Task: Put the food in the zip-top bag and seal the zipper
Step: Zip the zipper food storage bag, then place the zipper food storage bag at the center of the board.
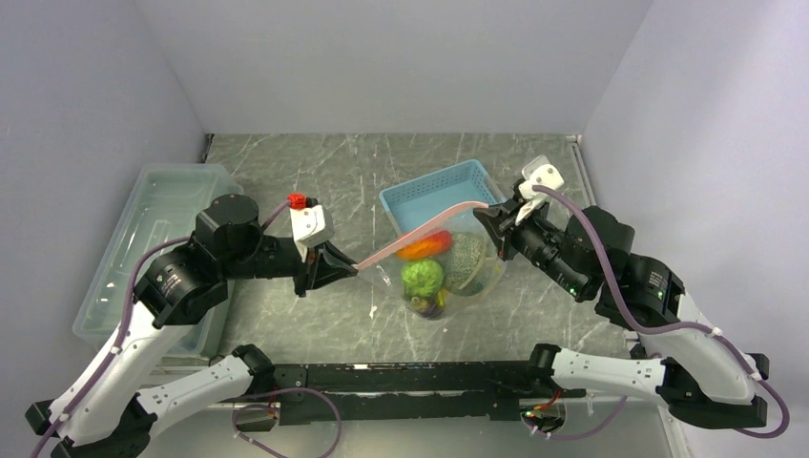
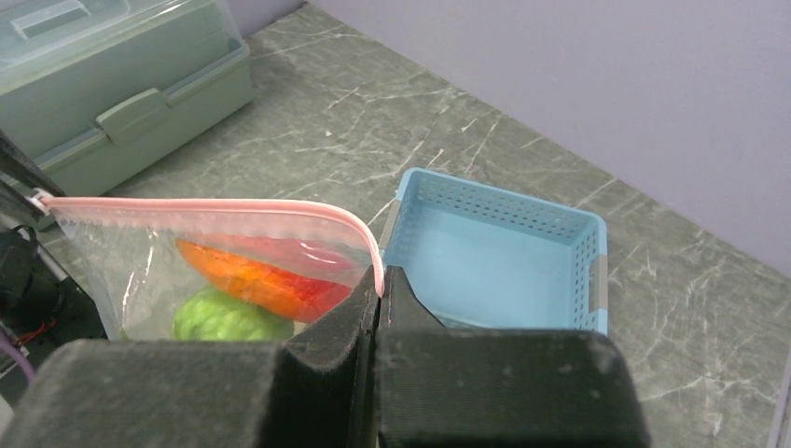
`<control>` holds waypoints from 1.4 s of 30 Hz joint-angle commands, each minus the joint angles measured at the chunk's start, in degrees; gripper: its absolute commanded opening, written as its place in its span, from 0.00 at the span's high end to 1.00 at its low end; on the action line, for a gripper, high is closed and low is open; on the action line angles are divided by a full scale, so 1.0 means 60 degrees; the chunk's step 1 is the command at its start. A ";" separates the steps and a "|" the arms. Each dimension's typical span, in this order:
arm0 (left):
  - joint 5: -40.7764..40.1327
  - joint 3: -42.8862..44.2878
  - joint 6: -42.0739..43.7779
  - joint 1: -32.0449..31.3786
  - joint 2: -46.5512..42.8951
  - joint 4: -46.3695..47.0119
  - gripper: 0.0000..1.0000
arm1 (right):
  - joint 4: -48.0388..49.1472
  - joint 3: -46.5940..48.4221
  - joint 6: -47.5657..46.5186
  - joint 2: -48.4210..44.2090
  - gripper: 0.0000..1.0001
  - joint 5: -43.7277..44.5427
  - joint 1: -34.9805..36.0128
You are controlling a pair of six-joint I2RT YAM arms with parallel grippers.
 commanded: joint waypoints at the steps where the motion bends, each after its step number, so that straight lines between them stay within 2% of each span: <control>1: 0.0042 0.0132 0.0023 -0.0026 -0.0114 -0.0286 0.97 | 0.1151 0.0081 -0.0298 -0.0415 1.00 -0.0151 -0.0083; 7: -0.0196 0.0316 0.0022 -0.0030 -0.0036 -0.0186 0.78 | 0.1097 0.0159 -0.0385 -0.0418 1.00 -0.0572 -0.0091; 10: -0.0898 0.0391 -0.0039 -0.0022 -0.0050 -0.0050 0.66 | 0.1094 0.0148 -0.0430 -0.0439 1.00 -0.0860 -0.0083; 15: -0.1807 0.0568 -0.0094 -0.0031 -0.0025 0.0364 0.57 | 0.1050 0.0132 -0.0489 -0.0408 1.00 -0.1141 -0.0090; 16: -0.1900 0.0599 -0.0109 -0.0023 -0.0009 0.0465 0.53 | 0.1050 0.0125 -0.0502 -0.0419 1.00 -0.1220 -0.0087; 18: -0.1991 0.0644 -0.0103 -0.0026 0.0049 0.0634 0.33 | 0.1050 0.0118 -0.0522 -0.0426 1.00 -0.1333 -0.0085; 22: -0.2001 0.0713 -0.0107 -0.0031 0.0241 0.0925 0.18 | 0.1008 0.0098 -0.0555 -0.0428 1.00 -0.1450 -0.0086; 28: -0.1954 0.0866 -0.0082 -0.0027 0.0481 0.1268 0.01 | 0.1013 0.0049 -0.0598 -0.0466 1.00 -0.1595 -0.0084; 42: -0.1106 0.1312 0.0034 -0.0025 0.0906 0.2121 0.00 | 0.1119 -0.0234 -0.0626 -0.0516 1.00 -0.3041 -0.0081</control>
